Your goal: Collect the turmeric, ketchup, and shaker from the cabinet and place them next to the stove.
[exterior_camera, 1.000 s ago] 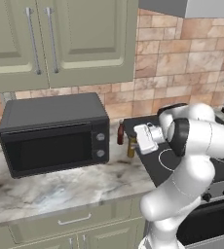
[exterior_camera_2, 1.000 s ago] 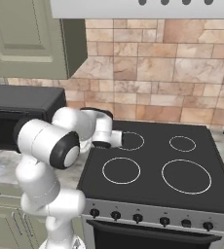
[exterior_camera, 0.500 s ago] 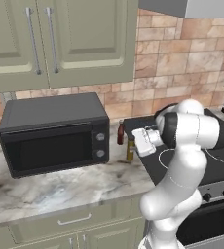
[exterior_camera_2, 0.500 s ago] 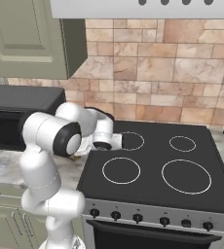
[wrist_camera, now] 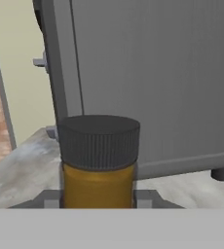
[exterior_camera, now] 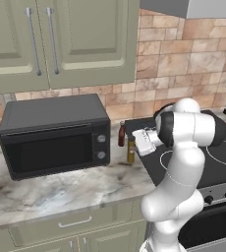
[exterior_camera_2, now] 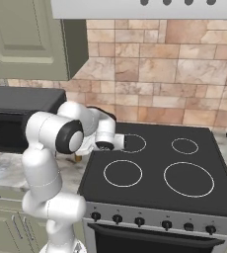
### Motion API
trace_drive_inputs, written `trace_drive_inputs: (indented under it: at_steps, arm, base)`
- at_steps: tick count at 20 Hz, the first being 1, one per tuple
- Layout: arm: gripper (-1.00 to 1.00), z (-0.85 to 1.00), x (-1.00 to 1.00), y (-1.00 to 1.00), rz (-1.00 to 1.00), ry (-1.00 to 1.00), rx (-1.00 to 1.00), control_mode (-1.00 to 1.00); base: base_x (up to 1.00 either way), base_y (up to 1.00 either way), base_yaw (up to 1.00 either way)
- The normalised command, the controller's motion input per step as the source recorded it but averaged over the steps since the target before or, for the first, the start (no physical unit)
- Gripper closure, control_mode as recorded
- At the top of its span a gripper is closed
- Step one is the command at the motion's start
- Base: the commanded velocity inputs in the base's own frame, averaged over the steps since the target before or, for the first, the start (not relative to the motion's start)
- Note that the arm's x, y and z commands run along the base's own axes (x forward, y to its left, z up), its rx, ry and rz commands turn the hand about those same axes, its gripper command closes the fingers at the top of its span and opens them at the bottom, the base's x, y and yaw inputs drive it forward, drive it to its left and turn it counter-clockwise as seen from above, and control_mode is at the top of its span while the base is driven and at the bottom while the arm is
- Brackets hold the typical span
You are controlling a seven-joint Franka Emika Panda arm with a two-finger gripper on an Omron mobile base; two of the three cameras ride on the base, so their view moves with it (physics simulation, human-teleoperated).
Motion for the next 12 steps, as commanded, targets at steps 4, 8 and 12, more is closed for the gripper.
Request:
trace_drive_inputs:
  at_steps: [4, 8, 12]
  arm:
    - [-1.0, -0.12, -0.01, 0.0, 0.0, 0.0, 0.0, -1.0]
    - [-1.0, -0.01, -0.05, 0.0, 0.0, 0.0, 0.0, -1.0]
    - [-1.0, 0.0, -0.12, 0.0, 0.0, 0.0, 0.0, -1.0]
  base:
    - [0.0, 0.0, 0.0]
    - [0.0, 0.0, 0.0]
    - [0.0, 0.0, 0.0]
